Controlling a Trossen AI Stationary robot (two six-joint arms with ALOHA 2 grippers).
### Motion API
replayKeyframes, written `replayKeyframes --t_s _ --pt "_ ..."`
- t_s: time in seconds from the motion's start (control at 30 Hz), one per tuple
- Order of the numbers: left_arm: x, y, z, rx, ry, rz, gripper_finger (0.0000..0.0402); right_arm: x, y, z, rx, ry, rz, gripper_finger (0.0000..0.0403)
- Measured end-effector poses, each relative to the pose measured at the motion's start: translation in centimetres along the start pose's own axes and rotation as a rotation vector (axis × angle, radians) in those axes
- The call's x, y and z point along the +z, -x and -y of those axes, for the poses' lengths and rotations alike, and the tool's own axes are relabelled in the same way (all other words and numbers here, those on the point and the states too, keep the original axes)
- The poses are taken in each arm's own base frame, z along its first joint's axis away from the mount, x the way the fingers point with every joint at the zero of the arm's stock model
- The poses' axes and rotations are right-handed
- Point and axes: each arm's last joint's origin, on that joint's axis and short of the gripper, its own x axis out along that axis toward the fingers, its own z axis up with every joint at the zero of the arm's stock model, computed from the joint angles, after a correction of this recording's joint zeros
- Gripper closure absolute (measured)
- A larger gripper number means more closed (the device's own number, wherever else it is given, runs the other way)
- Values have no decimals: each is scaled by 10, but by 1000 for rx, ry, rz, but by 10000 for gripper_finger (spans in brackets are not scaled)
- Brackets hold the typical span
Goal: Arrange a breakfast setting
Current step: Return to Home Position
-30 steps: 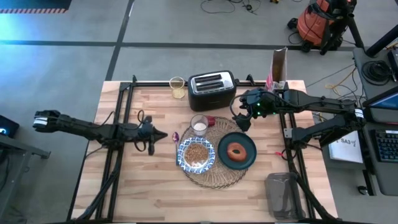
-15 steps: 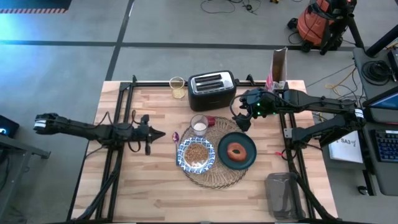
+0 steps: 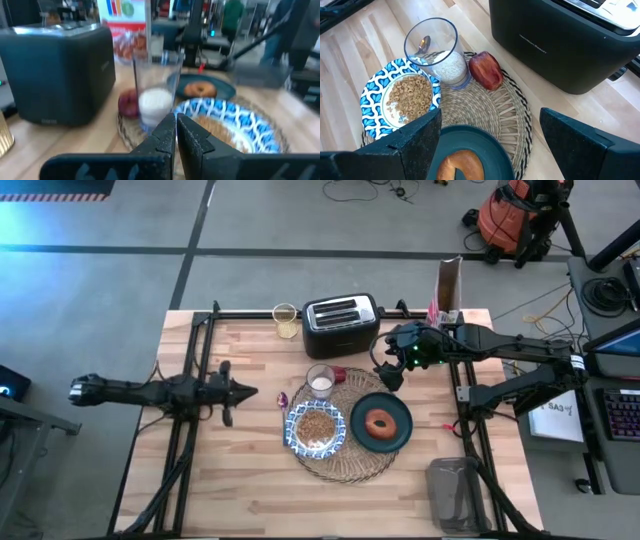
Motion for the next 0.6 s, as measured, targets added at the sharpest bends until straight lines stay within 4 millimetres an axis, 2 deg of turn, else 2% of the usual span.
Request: replayKeyframes --t_s 0.3,0.6 --pt "12 11 -1 -18 43 155 402 0 0 0 0 0 0 78" --pt "15 12 -1 -21 50 186 402 0 0 0 0 0 0 78"
